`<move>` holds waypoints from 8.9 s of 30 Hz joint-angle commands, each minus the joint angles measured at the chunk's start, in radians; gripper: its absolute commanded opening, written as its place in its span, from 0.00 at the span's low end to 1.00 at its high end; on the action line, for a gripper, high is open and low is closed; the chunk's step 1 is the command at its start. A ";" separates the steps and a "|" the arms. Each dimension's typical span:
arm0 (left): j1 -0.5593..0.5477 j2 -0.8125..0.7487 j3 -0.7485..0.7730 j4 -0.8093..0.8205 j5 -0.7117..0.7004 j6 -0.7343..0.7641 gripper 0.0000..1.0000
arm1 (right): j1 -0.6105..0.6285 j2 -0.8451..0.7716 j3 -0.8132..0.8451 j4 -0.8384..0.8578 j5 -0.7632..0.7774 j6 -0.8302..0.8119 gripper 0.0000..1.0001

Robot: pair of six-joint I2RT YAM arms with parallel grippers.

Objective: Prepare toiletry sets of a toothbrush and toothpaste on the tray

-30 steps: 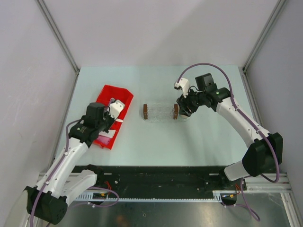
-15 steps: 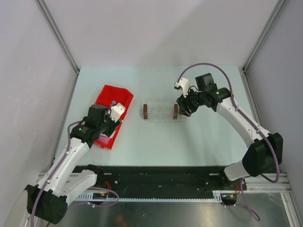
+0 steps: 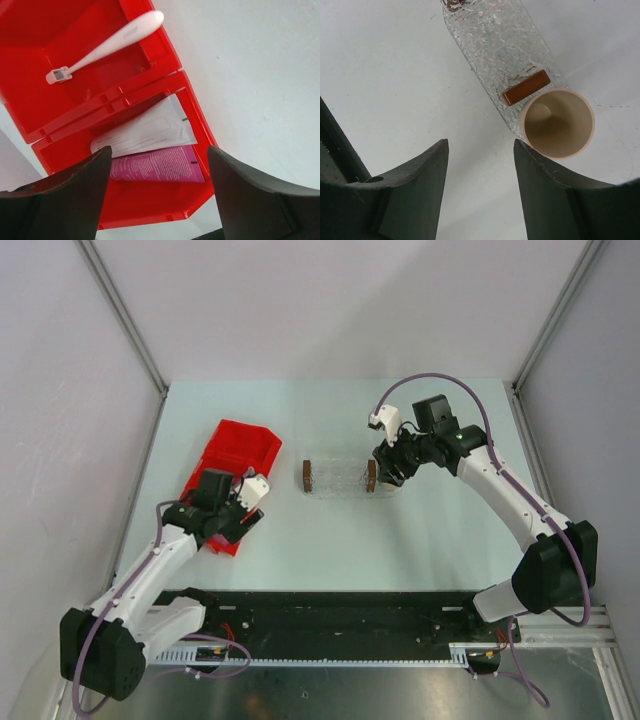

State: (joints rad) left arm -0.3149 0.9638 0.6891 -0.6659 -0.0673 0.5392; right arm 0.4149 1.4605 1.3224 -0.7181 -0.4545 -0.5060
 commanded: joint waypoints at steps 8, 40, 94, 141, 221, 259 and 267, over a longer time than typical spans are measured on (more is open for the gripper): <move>0.056 0.061 -0.029 0.071 0.058 0.044 0.84 | 0.001 0.000 -0.003 0.003 -0.015 -0.011 0.60; 0.065 0.125 -0.108 0.195 0.014 0.036 0.65 | -0.007 0.006 -0.003 -0.009 -0.026 -0.011 0.59; 0.065 -0.097 0.110 0.114 -0.130 0.011 0.00 | 0.002 -0.028 -0.002 0.075 0.014 0.058 0.62; 0.040 -0.022 0.631 -0.050 0.288 -0.134 0.00 | 0.202 0.208 0.322 0.439 -0.415 0.268 0.82; -0.174 0.092 0.713 -0.072 0.290 -0.171 0.53 | 0.309 0.394 0.489 0.433 -0.557 0.236 0.00; -0.026 0.064 0.504 0.054 0.251 -0.199 0.79 | 0.116 0.224 0.098 0.813 -0.202 0.370 0.00; -0.023 0.059 0.489 0.058 0.253 -0.197 0.79 | 0.117 0.225 0.071 0.822 -0.205 0.376 0.00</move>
State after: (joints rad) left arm -0.3470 1.0397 1.1862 -0.6441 0.1780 0.3649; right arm 0.5327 1.7111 1.4006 0.0292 -0.6411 -0.1421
